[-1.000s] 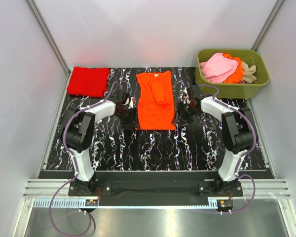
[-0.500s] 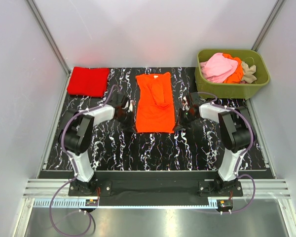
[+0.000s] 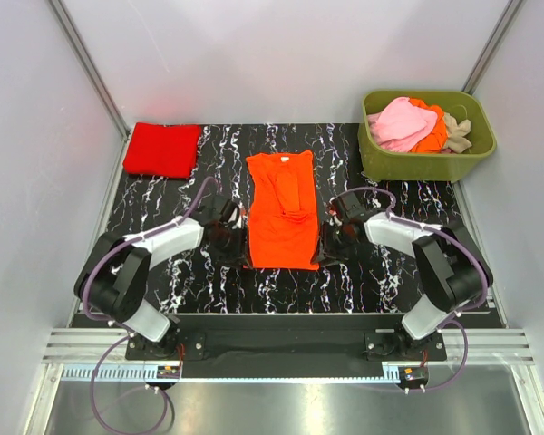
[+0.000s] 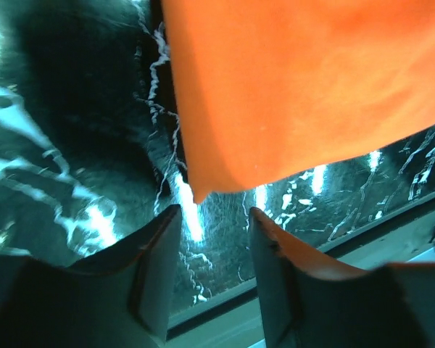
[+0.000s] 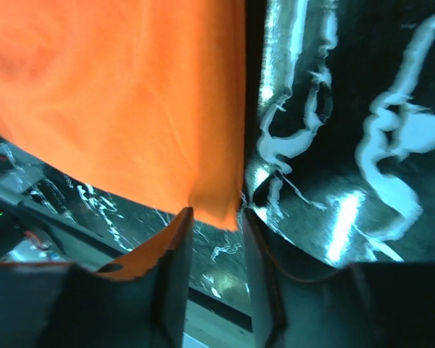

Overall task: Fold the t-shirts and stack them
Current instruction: Fold the tshirt

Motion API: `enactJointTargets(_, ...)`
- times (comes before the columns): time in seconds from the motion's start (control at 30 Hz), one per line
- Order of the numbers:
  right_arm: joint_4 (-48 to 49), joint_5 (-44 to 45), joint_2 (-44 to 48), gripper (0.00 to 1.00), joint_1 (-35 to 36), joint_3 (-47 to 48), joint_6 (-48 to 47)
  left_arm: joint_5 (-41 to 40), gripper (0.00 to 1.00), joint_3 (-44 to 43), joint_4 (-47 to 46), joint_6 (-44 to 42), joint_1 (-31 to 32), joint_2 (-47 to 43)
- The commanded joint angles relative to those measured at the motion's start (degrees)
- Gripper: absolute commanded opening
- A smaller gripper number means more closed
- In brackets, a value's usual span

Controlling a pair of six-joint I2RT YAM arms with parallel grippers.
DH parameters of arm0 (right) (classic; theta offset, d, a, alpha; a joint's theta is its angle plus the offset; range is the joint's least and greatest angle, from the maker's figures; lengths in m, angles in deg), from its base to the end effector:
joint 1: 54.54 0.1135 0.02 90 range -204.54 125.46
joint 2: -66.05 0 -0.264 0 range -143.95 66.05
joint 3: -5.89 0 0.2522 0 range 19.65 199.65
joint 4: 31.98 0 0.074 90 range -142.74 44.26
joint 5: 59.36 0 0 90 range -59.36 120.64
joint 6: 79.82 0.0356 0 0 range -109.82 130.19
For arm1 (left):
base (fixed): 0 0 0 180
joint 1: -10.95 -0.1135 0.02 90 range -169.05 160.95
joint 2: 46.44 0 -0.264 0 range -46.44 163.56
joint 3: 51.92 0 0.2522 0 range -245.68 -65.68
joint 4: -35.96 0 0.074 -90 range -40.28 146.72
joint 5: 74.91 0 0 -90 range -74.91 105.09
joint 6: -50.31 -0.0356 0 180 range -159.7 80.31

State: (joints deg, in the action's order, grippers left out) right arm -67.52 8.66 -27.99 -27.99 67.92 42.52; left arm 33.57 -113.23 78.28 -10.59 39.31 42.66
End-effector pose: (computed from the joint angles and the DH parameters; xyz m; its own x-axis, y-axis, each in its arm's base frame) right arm 0.2564 0.1430 0.1443 -0.9886 0.0605 -0.1376 -0.0160 0.8679 0.4965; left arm 0.2372 -0.1409 0.1585 -0.9883 0.0093 -0.1523 0.0741 0.9017 -0.4259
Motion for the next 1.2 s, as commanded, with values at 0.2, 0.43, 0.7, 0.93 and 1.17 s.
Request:
enactJointTargets(0.2,-8.19,14.59,2.81,0.45,0.17,17.97,-25.01,-0.29,0.46,-18.44,3.08,-5.45,-8.14,3.87)
enactJointTargets(0.43,-8.72,11.61,-7.46,0.45,0.00,29.68,-43.31,1.91,0.37,-30.58,2.91,-8.97,-8.58,17.58)
enactJointTargets(0.7,-8.63,6.95,-15.03,0.46,0.00,35.04,-61.85,0.16,0.43,-34.54,3.08,-9.59,-8.58,23.66)
enactJointTargets(0.93,-7.66,0.80,-16.26,0.49,0.00,35.05,-72.93,0.50,0.43,-37.53,3.08,-9.59,-8.58,26.12)
enactJointTargets(1.17,-7.84,-5.52,-16.70,0.51,0.08,32.42,-79.87,1.82,0.42,-37.88,3.08,-9.59,-8.58,27.62)
